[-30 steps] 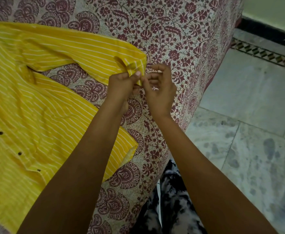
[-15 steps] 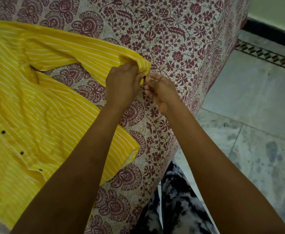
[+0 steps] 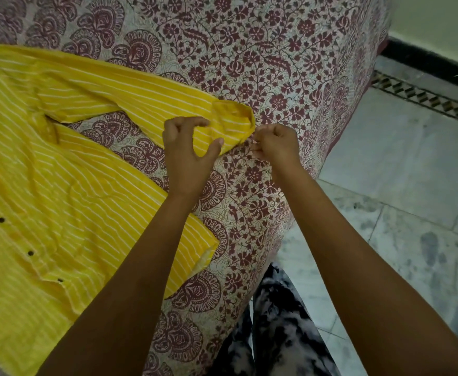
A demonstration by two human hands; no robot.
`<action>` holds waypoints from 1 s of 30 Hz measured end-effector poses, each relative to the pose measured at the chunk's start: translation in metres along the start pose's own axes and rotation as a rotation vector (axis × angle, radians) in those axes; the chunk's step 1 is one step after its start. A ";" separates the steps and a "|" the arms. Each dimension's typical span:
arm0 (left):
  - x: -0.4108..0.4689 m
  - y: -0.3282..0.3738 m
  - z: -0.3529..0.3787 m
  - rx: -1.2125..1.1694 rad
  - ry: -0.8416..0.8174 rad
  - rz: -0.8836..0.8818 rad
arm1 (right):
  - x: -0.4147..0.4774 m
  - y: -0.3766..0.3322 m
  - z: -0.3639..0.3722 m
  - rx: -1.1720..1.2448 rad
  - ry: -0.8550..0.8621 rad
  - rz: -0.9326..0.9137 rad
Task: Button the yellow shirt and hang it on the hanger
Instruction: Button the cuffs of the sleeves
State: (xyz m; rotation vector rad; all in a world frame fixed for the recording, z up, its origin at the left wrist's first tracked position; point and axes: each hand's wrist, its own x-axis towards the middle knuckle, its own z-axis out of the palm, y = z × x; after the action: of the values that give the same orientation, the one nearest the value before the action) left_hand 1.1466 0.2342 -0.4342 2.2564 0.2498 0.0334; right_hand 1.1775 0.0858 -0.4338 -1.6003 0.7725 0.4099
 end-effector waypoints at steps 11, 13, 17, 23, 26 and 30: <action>0.039 0.001 0.038 0.024 -0.221 0.049 | 0.021 0.010 0.010 0.079 -0.020 0.091; 0.029 0.006 0.036 0.011 -0.348 0.093 | 0.026 0.011 0.005 0.006 -0.049 0.094; -0.003 -0.001 0.036 -0.004 -0.679 0.064 | 0.028 0.030 -0.009 -0.152 0.129 0.045; -0.036 -0.028 0.025 0.257 -0.746 0.082 | 0.016 0.040 -0.022 -0.208 0.244 0.038; -0.055 -0.023 0.012 0.222 -0.672 0.036 | -0.013 0.036 -0.020 -0.249 0.259 0.001; -0.093 -0.011 -0.028 0.091 -0.473 -0.069 | -0.080 0.035 -0.013 -0.296 0.158 -0.124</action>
State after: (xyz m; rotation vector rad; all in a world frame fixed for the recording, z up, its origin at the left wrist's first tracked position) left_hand 1.0503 0.2444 -0.4190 2.2671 0.0748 -0.5504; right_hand 1.0946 0.0918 -0.4042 -1.9664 0.7514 0.3205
